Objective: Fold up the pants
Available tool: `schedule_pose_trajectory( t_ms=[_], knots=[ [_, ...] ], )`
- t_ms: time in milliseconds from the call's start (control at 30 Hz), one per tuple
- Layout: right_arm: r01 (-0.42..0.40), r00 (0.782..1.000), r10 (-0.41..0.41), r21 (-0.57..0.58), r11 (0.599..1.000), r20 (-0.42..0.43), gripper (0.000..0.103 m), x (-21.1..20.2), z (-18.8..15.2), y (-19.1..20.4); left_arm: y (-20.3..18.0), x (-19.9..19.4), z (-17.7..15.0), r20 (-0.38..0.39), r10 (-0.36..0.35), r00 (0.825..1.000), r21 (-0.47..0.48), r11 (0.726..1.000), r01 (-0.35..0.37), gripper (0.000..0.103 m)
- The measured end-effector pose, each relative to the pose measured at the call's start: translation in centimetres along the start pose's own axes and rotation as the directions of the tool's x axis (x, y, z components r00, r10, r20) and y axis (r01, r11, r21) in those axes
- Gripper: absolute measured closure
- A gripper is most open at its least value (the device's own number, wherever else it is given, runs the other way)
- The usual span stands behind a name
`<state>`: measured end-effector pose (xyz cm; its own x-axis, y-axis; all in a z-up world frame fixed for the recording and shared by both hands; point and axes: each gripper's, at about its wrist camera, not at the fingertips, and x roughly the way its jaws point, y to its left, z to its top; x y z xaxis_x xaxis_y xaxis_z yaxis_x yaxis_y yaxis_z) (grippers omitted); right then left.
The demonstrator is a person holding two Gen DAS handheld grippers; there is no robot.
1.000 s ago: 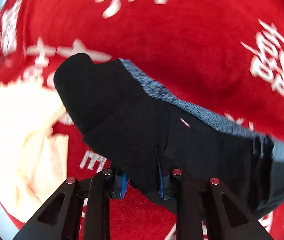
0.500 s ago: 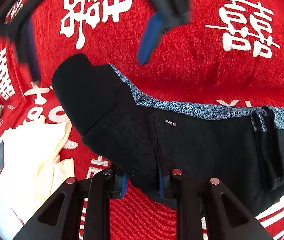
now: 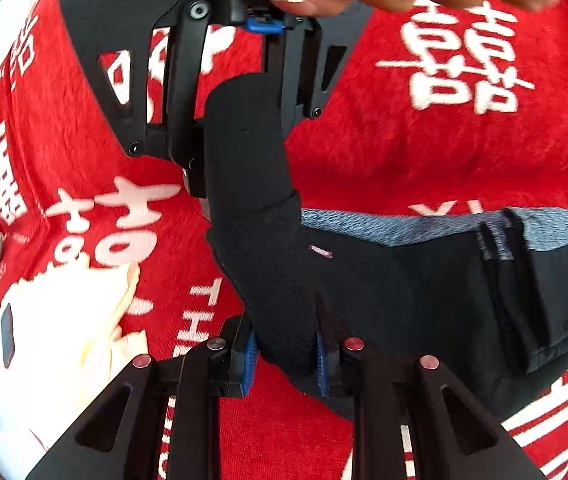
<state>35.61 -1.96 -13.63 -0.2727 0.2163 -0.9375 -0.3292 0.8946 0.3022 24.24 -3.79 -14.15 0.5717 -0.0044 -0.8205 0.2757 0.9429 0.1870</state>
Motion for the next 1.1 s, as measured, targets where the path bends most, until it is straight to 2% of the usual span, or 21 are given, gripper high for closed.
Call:
schedule_pose_trajectory(
  t_ms=[133, 300, 433, 567, 767, 867, 1000, 1100],
  knots=[
    [-0.073, 0.993, 0.070, 0.026, 0.997, 0.096, 0.087, -2.9, -2.7, -1.7, -1.4, -2.2, 0.8, 0.032, -0.019, 0.999, 0.034, 0.999, 0.017, 0.079],
    [-0.186, 0.959, 0.167, 0.062, 0.981, 0.229, 0.087, -6.9, -6.8, -4.7, -3.6, -5.7, 1.6, 0.072, -0.059, 0.996, 0.079, 0.995, 0.053, 0.079],
    [-0.276, 0.909, 0.240, 0.059, 0.959, 0.341, 0.087, -9.9, -11.1, -7.5, -6.1, -8.3, 2.1, 0.091, -0.097, 0.991, 0.122, 0.989, 0.085, 0.078],
    [-0.361, 0.847, 0.286, 0.089, 0.928, 0.448, 0.087, -11.9, -16.3, -11.3, -10.0, -10.2, 2.7, 0.102, -0.132, 0.986, 0.204, 0.973, 0.109, 0.078],
    [-0.458, 0.759, 0.305, 0.139, 0.878, 0.576, 0.087, -13.6, -24.8, -17.4, -17.0, -12.3, 2.7, 0.095, -0.196, 0.976, 0.348, 0.925, 0.152, 0.079],
    [-0.494, 0.729, 0.291, 0.181, 0.850, 0.619, 0.087, -13.0, -28.8, -20.6, -21.2, -12.9, 2.2, 0.070, -0.225, 0.972, 0.419, 0.891, 0.176, 0.079],
    [-0.528, 0.709, 0.264, 0.244, 0.813, 0.654, 0.087, -11.6, -33.0, -24.5, -26.3, -12.4, 0.9, 0.023, -0.244, 0.969, 0.500, 0.843, 0.200, 0.079],
    [-0.554, 0.697, 0.241, 0.295, 0.778, 0.675, 0.087, -9.2, -35.8, -27.7, -29.4, -11.2, -0.2, -0.017, -0.233, 0.972, 0.545, 0.813, 0.204, 0.079]
  ],
)
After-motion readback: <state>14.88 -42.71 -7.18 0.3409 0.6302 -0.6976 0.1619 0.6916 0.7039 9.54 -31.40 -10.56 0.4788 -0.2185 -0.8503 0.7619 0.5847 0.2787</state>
